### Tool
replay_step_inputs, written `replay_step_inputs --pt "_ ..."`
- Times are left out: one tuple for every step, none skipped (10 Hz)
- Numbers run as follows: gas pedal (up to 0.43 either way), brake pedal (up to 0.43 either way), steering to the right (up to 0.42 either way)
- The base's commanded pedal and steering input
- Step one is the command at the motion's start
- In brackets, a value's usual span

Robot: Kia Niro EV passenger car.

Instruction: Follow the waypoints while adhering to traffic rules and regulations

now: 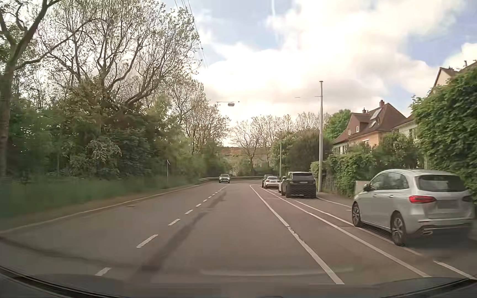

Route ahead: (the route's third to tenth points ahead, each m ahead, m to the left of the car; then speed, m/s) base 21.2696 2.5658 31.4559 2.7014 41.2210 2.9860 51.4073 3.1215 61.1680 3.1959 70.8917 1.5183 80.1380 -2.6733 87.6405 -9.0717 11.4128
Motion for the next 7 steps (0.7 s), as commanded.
replay_step_inputs --pt "0.11 0.0 -0.013" --pt "0.11 0.0 -0.013" --pt "0.079 0.0 -0.012" --pt "0.039 0.0 -0.012" --pt "0.0 0.0 -0.012" --pt "0.0 0.0 -0.011" --pt "0.0 0.0 -0.01"
